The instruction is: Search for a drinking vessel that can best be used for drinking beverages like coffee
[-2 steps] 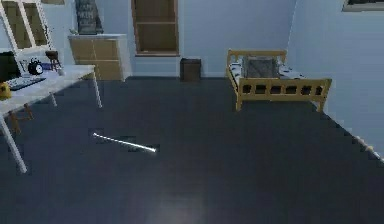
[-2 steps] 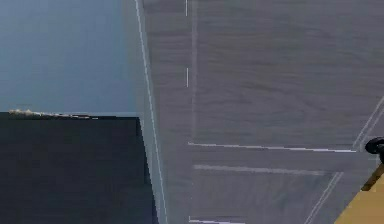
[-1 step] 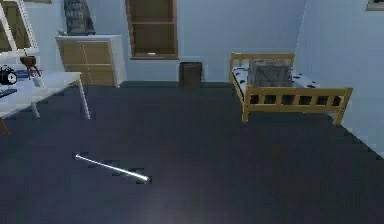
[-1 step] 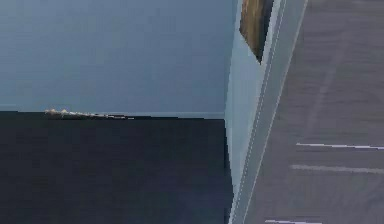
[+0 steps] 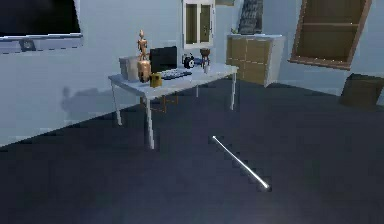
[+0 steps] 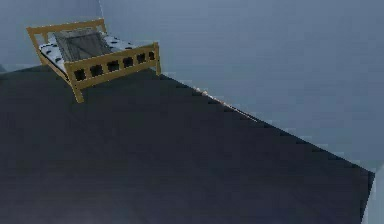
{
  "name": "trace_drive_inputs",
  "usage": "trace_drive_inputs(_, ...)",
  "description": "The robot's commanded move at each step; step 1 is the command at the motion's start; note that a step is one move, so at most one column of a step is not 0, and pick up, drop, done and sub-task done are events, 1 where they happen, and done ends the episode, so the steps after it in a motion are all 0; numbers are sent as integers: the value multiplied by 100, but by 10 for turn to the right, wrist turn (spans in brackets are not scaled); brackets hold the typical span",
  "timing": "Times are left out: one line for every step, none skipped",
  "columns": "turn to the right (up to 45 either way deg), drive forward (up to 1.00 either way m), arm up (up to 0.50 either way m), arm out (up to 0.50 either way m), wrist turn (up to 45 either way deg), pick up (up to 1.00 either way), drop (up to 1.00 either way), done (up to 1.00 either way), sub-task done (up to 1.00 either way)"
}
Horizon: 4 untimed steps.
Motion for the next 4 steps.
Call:
trace_drive_inputs(0,100,0,0,0,0,0,0,0)
trace_drive_inputs(0,95,0,0,0,0,0,0,0)
trace_drive_inputs(120,0,0,0,0,0,0,0,0)
trace_drive_inputs(0,0,0,0,0,0,0,100,0)
